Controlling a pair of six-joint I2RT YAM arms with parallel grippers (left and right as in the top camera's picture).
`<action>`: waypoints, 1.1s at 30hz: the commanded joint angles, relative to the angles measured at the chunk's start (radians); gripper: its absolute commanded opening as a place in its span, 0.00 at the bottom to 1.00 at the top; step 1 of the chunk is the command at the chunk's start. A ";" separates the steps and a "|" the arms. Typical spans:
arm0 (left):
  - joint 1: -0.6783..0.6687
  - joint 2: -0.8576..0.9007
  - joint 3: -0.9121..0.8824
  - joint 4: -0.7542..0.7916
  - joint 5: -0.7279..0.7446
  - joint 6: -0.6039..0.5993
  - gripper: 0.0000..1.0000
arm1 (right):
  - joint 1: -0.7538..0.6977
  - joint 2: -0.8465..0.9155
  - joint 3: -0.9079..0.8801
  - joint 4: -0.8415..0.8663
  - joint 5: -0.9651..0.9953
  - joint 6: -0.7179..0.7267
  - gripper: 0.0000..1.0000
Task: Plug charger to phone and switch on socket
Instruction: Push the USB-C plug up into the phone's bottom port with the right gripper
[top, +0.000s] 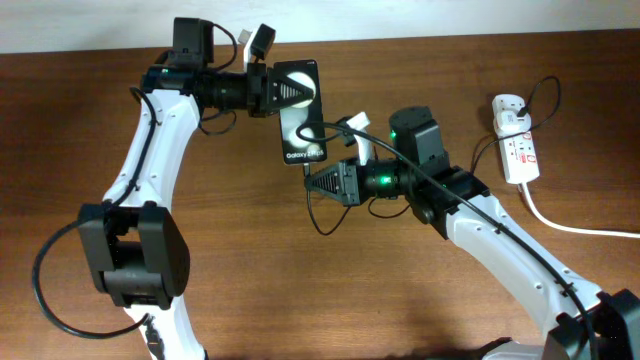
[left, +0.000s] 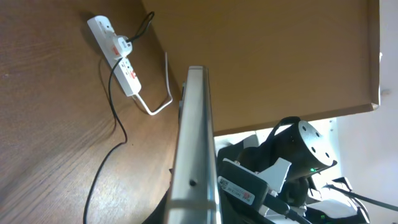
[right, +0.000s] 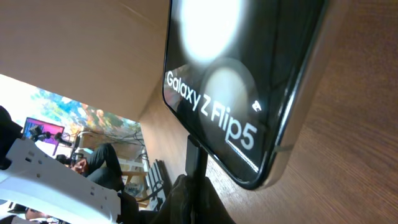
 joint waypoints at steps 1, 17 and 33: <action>-0.016 -0.004 0.016 -0.007 0.037 0.017 0.00 | -0.022 0.001 0.009 0.056 0.024 0.005 0.04; -0.020 -0.004 0.016 -0.006 0.036 0.017 0.00 | -0.021 0.001 0.009 0.018 0.014 0.015 0.10; -0.018 -0.004 0.016 -0.008 -0.104 0.016 0.00 | -0.021 0.001 0.009 -0.045 -0.050 -0.026 0.57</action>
